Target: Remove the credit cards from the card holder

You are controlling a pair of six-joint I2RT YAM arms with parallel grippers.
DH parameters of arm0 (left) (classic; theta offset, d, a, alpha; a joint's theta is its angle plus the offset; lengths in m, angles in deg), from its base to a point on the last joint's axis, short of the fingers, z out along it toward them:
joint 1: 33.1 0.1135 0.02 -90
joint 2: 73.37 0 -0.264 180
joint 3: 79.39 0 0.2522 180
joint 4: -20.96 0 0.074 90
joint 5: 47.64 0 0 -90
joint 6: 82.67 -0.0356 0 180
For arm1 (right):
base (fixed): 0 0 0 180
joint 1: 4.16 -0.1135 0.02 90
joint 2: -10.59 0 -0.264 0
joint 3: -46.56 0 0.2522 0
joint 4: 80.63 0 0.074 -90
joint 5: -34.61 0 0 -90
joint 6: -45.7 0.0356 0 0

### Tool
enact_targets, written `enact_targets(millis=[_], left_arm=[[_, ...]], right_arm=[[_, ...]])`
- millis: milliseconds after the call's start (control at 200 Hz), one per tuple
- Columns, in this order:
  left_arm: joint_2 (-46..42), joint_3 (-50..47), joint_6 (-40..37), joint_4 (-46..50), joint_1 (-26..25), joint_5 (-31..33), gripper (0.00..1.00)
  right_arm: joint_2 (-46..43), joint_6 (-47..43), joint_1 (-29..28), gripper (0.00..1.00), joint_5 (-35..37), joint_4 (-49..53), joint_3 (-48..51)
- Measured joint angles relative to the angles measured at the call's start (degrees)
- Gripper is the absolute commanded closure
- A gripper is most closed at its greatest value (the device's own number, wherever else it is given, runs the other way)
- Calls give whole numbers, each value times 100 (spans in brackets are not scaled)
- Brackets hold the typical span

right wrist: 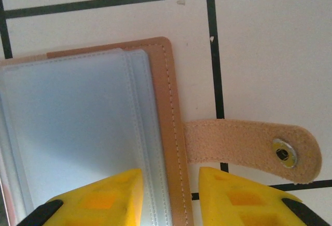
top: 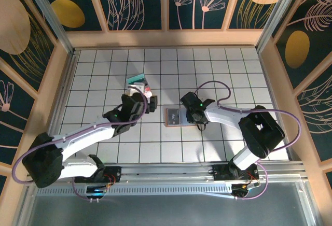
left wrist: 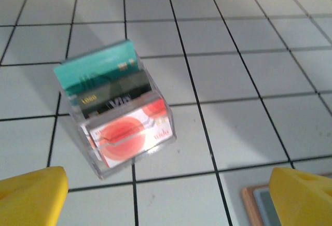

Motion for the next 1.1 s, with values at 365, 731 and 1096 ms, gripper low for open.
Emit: enact_targets(millis=[365,731,1096], left_arm=[[785,-7,461,-7,-350,-203,1],[1565,-4,831,-20,-551,-245,1],[2020,-4,1316,-254,-551,-487,1]], right_arm=[[-254,-59,264,67,-66,-44,-13],[-772,11,264,73,-866,-516,-103],[-361,203,26,76,-1504,-1021,-162]])
